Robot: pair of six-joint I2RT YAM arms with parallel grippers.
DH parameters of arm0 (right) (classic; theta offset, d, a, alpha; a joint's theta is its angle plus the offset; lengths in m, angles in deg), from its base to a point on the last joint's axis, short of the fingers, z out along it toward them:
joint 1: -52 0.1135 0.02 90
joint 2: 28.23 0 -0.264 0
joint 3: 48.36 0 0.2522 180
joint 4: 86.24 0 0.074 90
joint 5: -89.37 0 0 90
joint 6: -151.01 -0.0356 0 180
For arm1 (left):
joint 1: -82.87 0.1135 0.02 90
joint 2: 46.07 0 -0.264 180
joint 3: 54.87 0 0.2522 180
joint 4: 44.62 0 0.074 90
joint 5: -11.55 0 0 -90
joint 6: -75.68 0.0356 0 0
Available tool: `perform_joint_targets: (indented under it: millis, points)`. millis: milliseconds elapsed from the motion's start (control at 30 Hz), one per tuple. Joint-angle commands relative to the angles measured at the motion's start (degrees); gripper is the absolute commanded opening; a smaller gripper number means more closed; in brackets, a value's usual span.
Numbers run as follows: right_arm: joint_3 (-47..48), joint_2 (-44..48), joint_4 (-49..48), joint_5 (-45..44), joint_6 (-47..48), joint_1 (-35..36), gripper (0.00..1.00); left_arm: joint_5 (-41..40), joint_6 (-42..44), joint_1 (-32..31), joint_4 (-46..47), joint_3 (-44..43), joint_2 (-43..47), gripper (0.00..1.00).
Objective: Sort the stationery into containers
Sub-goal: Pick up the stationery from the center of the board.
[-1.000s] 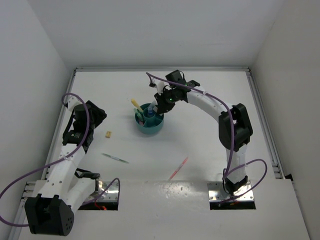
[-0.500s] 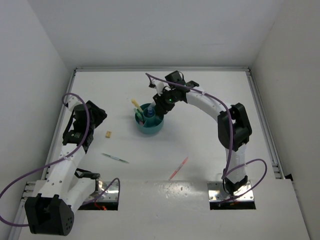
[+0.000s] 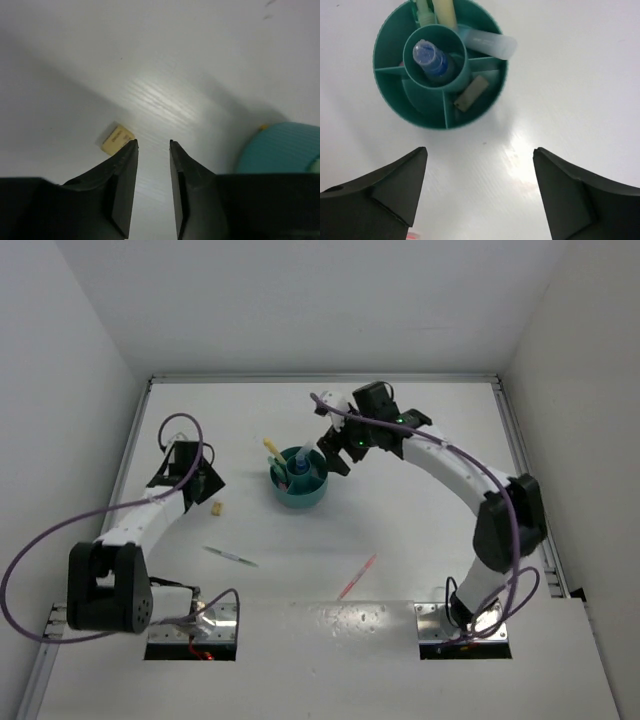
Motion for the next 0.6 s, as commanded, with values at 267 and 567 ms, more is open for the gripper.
perform_joint_targets:
  millis: [267,567]
  points:
    - [-13.08,18.14,-9.23,-5.21,7.12,-1.25,0.45,-5.39,3.26,-3.47,-7.42,-3.90,-12.02,0.55]
    - [-14.84,19.90,-10.29,-4.68,7.12,-1.78,0.45,-9.01,5.79,-4.09,-8.64,-8.11,-16.94,0.56]
